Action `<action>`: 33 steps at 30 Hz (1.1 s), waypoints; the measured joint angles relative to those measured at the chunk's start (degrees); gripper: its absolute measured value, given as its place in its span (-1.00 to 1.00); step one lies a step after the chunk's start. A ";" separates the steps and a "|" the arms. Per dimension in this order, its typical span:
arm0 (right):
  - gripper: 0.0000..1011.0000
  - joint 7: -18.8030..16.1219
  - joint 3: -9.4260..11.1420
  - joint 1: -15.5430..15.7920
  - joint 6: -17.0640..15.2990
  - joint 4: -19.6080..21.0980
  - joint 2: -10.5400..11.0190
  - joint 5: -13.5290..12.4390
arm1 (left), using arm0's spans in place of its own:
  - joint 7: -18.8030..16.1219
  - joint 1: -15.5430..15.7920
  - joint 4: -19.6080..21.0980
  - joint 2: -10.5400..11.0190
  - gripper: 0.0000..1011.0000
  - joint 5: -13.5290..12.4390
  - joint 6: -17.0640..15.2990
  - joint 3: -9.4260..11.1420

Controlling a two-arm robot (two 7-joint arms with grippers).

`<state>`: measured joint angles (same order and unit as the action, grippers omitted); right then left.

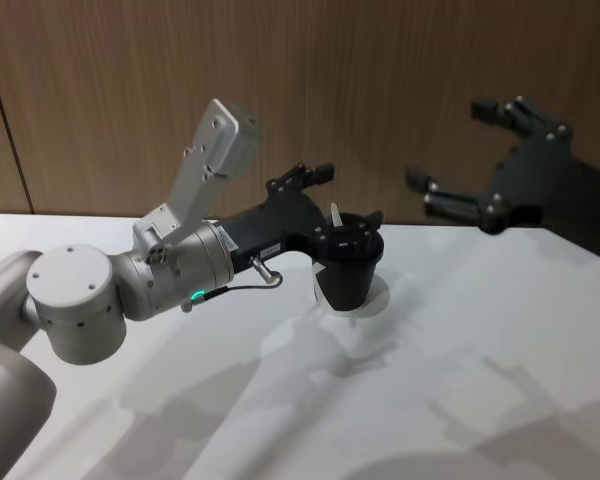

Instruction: Pick up the straw with one hand, pass it to the other hand, and insert it into the cup.

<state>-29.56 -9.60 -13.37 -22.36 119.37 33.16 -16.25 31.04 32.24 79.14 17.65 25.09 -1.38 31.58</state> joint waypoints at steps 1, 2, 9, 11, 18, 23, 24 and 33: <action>0.98 0.43 -0.01 -0.58 -1.20 0.14 -0.88 -0.69 | 0.00 -0.14 0.06 -0.05 0.98 0.02 0.20 -0.04; 0.98 0.65 -0.05 -0.84 -1.77 0.21 -1.25 -1.03 | -0.02 -0.48 0.14 -0.19 0.98 0.05 0.66 -0.14; 0.98 1.85 -0.95 -3.04 -6.76 0.75 -4.01 -3.96 | -0.25 -1.71 0.32 -0.93 0.98 0.29 2.58 -0.60; 0.98 1.90 -1.24 -3.43 -7.73 0.85 -4.37 -4.49 | -0.29 -2.02 0.33 -1.19 0.98 0.42 3.13 -0.76; 0.98 1.29 -3.33 -4.87 -10.52 1.32 -4.71 -5.89 | -0.37 -3.37 -0.06 -2.70 0.98 1.28 6.01 -1.64; 0.98 0.61 -4.82 -5.09 -11.31 1.66 -4.05 -6.11 | -0.61 -4.06 -0.25 -3.56 0.98 1.67 7.56 -2.27; 0.98 0.57 -4.99 -5.09 -11.41 1.68 -3.97 -6.11 | -0.68 -4.15 -0.25 -3.67 0.98 1.72 7.75 -2.38; 0.98 2.36 -6.65 -4.84 -12.29 2.34 -3.77 -5.08 | -1.28 -5.22 -0.08 -4.56 0.98 2.16 9.15 -3.57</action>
<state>-27.20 -16.25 -18.21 -34.65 121.71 29.39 -21.32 29.76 27.02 79.06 13.09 27.25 7.77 28.00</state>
